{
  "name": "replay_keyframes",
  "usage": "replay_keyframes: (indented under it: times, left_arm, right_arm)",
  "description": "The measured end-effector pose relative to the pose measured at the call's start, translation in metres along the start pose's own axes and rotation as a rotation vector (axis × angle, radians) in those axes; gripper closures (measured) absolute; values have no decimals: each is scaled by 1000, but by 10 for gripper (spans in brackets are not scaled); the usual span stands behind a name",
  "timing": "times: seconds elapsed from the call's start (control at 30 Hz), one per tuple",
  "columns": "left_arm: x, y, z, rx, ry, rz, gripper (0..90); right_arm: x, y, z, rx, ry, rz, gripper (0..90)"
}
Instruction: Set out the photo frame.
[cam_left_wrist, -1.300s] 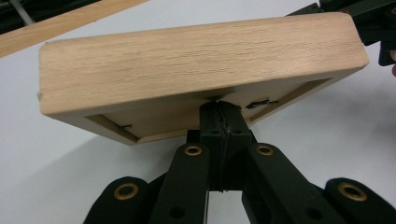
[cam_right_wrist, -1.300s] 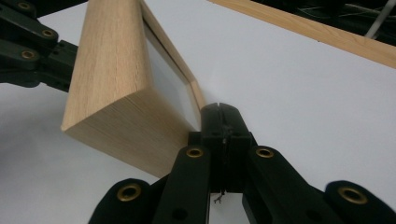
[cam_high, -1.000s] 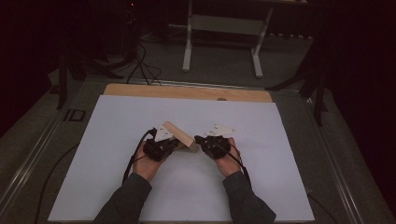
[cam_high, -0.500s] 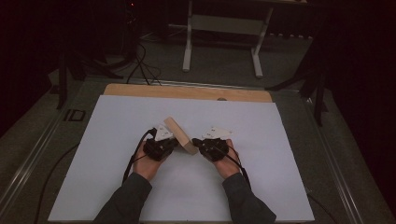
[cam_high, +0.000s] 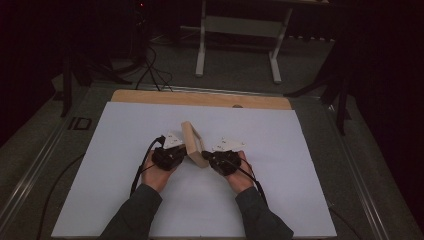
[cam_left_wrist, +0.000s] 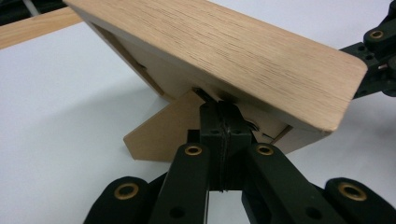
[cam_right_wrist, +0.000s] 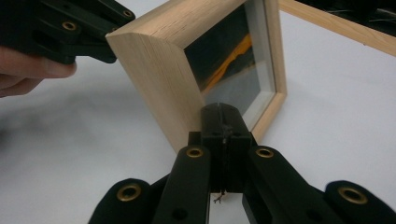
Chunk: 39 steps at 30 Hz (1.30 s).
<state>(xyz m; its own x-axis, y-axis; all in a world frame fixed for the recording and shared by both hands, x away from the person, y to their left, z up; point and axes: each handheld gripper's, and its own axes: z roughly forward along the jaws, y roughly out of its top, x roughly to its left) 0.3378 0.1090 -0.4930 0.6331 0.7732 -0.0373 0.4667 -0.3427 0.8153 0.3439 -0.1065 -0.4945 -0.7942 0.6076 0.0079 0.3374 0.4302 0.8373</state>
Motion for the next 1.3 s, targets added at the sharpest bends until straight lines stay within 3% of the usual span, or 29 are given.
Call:
replay_keyframes:
  times: [0.83,1.3]
  left_arm:
    - [10,-2,-2,-10,-16,-27,884]
    - [13,-6,-11,-22,-12,-29,761]
  right_arm:
    - [10,3,5,1,28,-22,898]
    - [10,2,-3,-1,19,-39,763]
